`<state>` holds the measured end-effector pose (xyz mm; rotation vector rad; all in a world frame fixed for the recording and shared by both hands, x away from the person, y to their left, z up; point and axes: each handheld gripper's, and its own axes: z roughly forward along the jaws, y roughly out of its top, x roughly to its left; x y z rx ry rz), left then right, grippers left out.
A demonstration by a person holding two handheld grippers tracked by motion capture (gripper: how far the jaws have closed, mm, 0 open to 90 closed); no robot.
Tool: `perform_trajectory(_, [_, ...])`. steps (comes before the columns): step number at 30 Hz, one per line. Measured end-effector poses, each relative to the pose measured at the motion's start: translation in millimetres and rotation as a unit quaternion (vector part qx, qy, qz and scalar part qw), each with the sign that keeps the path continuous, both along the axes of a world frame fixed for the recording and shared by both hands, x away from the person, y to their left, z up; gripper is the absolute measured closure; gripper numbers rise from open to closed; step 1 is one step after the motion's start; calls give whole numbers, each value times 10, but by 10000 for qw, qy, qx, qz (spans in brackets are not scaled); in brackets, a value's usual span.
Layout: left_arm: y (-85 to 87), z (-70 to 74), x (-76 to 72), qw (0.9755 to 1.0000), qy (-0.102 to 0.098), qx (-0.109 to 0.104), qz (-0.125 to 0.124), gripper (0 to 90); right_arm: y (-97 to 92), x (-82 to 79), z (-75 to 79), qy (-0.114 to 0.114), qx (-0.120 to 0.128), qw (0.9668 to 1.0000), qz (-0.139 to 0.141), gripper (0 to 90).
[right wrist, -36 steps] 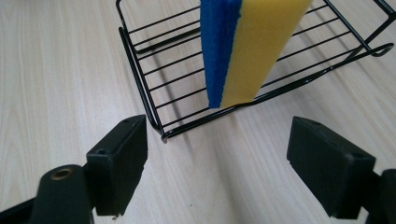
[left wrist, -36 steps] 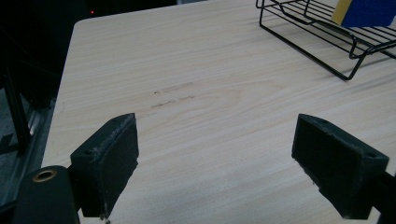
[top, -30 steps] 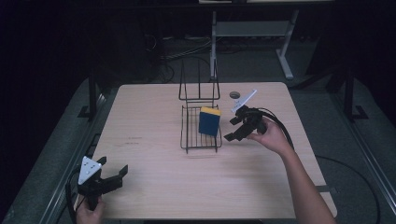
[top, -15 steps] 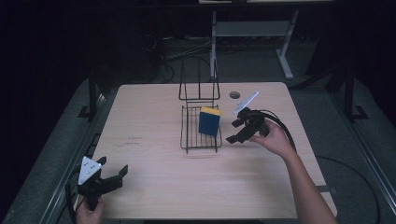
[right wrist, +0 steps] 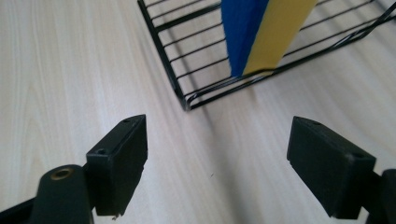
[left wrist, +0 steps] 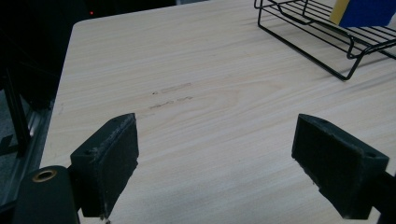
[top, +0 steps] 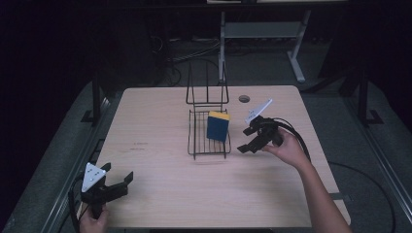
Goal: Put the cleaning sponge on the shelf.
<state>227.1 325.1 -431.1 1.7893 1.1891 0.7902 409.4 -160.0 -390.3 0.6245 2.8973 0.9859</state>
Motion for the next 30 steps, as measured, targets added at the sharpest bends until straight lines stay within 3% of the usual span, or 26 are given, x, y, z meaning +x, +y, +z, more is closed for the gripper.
perform_trajectory(30, [-7,-2,-2,10000,10,18,-6,141,-231,-224,-148,-23,36,9999,-155,201])
